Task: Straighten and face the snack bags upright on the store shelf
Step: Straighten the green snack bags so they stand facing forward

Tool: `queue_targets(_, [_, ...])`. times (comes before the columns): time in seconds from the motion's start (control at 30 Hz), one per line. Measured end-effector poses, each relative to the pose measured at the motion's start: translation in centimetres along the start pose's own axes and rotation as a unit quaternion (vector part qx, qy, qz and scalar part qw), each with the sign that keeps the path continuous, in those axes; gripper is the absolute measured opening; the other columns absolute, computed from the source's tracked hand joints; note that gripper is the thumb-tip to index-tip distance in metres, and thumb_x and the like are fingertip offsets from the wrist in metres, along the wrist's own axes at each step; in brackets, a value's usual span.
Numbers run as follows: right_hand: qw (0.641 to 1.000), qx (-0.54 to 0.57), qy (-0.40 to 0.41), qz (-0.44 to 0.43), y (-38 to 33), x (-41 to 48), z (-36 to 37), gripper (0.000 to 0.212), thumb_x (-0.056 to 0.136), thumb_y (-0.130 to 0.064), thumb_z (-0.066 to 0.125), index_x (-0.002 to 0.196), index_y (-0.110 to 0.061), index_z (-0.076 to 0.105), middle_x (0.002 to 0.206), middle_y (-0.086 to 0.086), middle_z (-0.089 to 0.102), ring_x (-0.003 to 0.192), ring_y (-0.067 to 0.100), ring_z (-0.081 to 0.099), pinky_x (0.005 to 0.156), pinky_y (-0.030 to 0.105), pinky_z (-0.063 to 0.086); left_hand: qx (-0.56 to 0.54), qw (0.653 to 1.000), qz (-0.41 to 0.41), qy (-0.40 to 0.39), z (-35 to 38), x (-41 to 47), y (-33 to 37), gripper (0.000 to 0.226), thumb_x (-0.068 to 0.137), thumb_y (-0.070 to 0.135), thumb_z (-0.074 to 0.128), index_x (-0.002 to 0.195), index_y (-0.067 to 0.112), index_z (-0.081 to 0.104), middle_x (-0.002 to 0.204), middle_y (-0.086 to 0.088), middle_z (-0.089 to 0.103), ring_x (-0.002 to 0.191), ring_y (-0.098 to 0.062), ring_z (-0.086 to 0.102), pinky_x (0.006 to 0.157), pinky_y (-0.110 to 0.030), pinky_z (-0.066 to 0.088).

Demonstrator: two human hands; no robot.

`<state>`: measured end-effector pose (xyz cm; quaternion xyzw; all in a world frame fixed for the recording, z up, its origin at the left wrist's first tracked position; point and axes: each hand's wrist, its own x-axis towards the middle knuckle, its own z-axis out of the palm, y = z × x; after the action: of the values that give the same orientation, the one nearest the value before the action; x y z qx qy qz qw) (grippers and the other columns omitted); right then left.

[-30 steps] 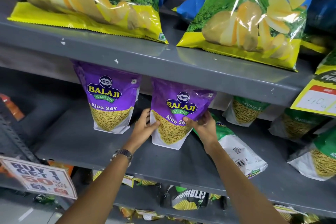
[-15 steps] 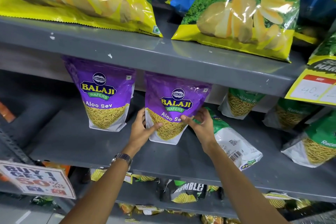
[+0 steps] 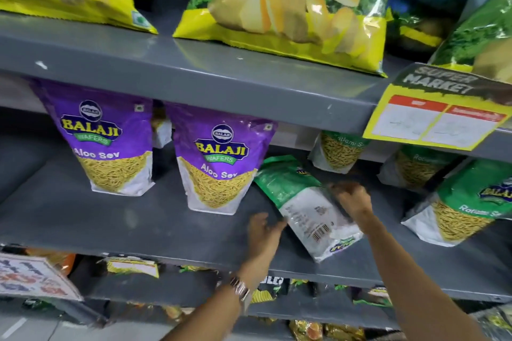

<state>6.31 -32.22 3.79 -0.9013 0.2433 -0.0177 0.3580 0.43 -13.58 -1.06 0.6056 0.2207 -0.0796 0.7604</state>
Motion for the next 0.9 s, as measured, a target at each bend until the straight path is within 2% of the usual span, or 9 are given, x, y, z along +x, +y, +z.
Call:
queue_targets(0.07, [0.993,0.012,-0.109,0.031,0.8,0.2,-0.9,0.045,0.092,-0.030,0.054,0.124,0.001,0.057,0.132,0.023,0.057,0.122,0.039,0.051,0.094,0.037,0.043,-0.016,0.992,-0.122,-0.039,2.6,0.6,0.8,0.047,0.079,0.028,0.071,0.113,0.002,0.053,0.113,-0.012,0.055,0.104,-0.028,0.054,0.081,-0.036,0.047])
queue_targets(0.2, [0.966,0.102,-0.232,0.041,2.1,0.4,-1.7,0.035,0.092,-0.031,0.054,0.111,-0.003,0.065,0.117,0.020,0.063,0.117,0.041,0.056,0.092,0.040,0.046,-0.060,0.996,-0.058,-0.030,5.1,1.8,1.0,0.043,0.077,0.016,0.072,0.115,0.000,0.060,0.119,-0.020,0.065,0.108,-0.032,0.061,0.091,-0.044,0.050])
queue_targets(0.3, [0.934,0.205,-0.288,0.053,3.5,1.1,-1.5,0.044,0.085,-0.029,0.063,0.113,0.005,0.064,0.113,0.028,0.066,0.102,0.040,0.064,0.087,0.040,0.054,-0.053,0.998,-0.035,-0.003,5.4,1.5,0.6,0.040,0.075,0.011,0.074,0.111,-0.002,0.062,0.111,-0.019,0.067,0.086,-0.026,0.065,0.074,-0.033,0.056])
queue_targets(0.4, [0.934,0.212,-0.285,0.028,5.4,0.8,-1.1,0.061,0.068,-0.041,0.077,0.111,0.001,0.066,0.106,0.020,0.072,0.090,0.026,0.071,0.082,0.033,0.057,-0.024,1.000,-0.004,-0.020,4.7,0.6,-0.7,0.037,0.073,0.012,0.075,0.107,0.000,0.064,0.106,-0.020,0.070,0.074,-0.019,0.065,0.051,-0.018,0.052])
queue_targets(0.47, [0.937,0.203,-0.281,0.031,7.3,0.4,-1.0,0.084,0.051,-0.055,0.083,0.117,-0.007,0.062,0.116,0.016,0.068,0.106,0.030,0.065,0.099,0.045,0.049,-0.016,1.000,-0.004,-0.021,4.0,-0.3,-1.8,0.044,0.071,0.013,0.077,0.110,0.001,0.061,0.108,-0.019,0.070,0.086,-0.025,0.068,0.057,-0.023,0.054])
queue_targets(0.53, [0.928,0.237,-0.284,0.034,9.5,0.1,-1.2,0.093,0.043,-0.055,0.087,0.120,-0.011,0.058,0.119,0.013,0.066,0.110,0.029,0.064,0.100,0.047,0.048,-0.002,1.000,0.022,-0.016,3.6,-1.3,-2.8,0.051,0.068,0.011,0.079,0.112,0.003,0.054,0.107,-0.015,0.069,0.092,-0.023,0.068,0.060,-0.024,0.054])
queue_targets(0.67, [0.926,0.283,-0.248,-0.017,11.5,-0.6,-3.4,0.095,0.036,-0.049,0.092,0.113,-0.004,0.058,0.106,0.011,0.073,0.097,0.024,0.070,0.082,0.038,0.056,0.060,0.985,0.152,-0.053,4.5,-2.4,-2.4,0.051,0.063,0.005,0.080,0.104,0.015,0.050,0.100,-0.003,0.068,0.078,0.003,0.066,0.062,-0.010,0.049])
queue_targets(0.77, [0.932,0.303,-0.191,-0.057,11.0,0.3,-5.0,0.080,0.047,-0.031,0.092,0.109,0.001,0.054,0.110,0.022,0.068,0.101,0.035,0.066,0.087,0.048,0.056,0.112,0.963,0.226,-0.098,5.9,-1.5,-0.7,0.051,0.063,0.007,0.081,0.099,0.024,0.049,0.103,0.002,0.067,0.081,0.006,0.064,0.063,-0.008,0.047])
queue_targets(0.9, [0.923,0.349,-0.124,-0.103,10.4,1.5,-6.3,0.060,0.053,-0.001,0.087,0.094,-0.015,0.046,0.105,0.014,0.067,0.094,0.025,0.066,0.083,0.043,0.055,0.149,0.938,0.291,-0.114,8.3,0.1,0.7,0.054,0.063,0.009,0.082,0.099,0.029,0.047,0.106,0.007,0.066,0.090,0.003,0.065,0.074,-0.015,0.052])
